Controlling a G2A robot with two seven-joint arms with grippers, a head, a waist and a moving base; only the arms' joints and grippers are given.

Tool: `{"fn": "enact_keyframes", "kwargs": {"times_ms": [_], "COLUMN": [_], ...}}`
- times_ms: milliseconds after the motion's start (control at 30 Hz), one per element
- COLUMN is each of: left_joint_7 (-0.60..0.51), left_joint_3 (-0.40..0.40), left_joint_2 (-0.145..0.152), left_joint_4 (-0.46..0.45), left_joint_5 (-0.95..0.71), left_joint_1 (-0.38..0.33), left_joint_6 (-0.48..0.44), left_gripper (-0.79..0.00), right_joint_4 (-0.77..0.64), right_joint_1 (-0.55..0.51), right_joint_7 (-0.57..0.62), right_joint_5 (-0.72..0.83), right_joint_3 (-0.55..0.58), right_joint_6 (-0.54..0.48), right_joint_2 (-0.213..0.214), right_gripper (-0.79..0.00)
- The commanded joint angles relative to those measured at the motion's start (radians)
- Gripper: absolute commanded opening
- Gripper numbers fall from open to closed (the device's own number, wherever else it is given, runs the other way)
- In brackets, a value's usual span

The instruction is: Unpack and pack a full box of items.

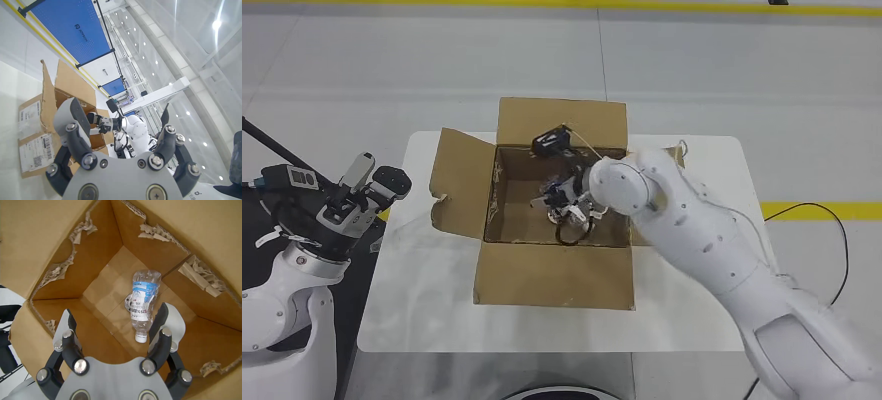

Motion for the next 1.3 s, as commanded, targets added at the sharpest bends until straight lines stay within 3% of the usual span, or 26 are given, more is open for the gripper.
{"fn": "enact_keyframes", "kwargs": {"times_ms": [0, 333, 733, 833, 1033, 1067, 1100, 1267], "left_joint_7": [0.000, 0.000, 0.000, 0.000, 0.000, 0.000, 0.000, 0.000], "left_joint_3": [0.000, 0.000, 0.000, 0.000, 0.000, 0.000, 0.000, 0.000], "left_joint_2": [0.000, 0.000, 0.000, 0.000, 0.000, 0.000, 0.000, 0.000], "left_joint_4": [0.000, 0.000, 0.000, 0.000, 0.000, 0.000, 0.000, 0.000], "left_joint_5": [0.001, 0.001, 0.001, 0.001, 0.001, 0.001, 0.001, 0.001], "left_joint_1": [0.000, 0.000, 0.000, 0.000, 0.000, 0.000, 0.000, 0.000], "left_joint_6": [0.000, 0.000, 0.000, 0.000, 0.000, 0.000, 0.000, 0.000], "left_gripper": [0.000, 0.000, 0.000, 0.000, 0.000, 0.000, 0.000, 0.000], "right_joint_4": [0.084, 0.293, 0.431, 0.458, 0.511, 0.519, 0.526, 0.560], "right_joint_1": [0.024, 0.081, 0.098, 0.099, 0.100, 0.100, 0.100, 0.101], "right_joint_7": [-0.006, -0.076, -0.105, -0.103, -0.092, -0.091, -0.090, -0.085], "right_joint_5": [0.033, -0.023, -0.098, -0.106, -0.129, -0.130, -0.132, -0.141], "right_joint_3": [-0.027, -0.149, -0.196, -0.199, -0.202, -0.202, -0.201, -0.197], "right_joint_6": [-0.018, -0.023, -0.010, -0.015, -0.010, -0.010, -0.012, -0.019], "right_joint_2": [-0.025, -0.127, -0.200, -0.214, -0.238, -0.241, -0.245, -0.261], "right_gripper": [0.000, 0.000, -0.018, -0.108, -0.209, -0.336, -0.379, -0.468]}}
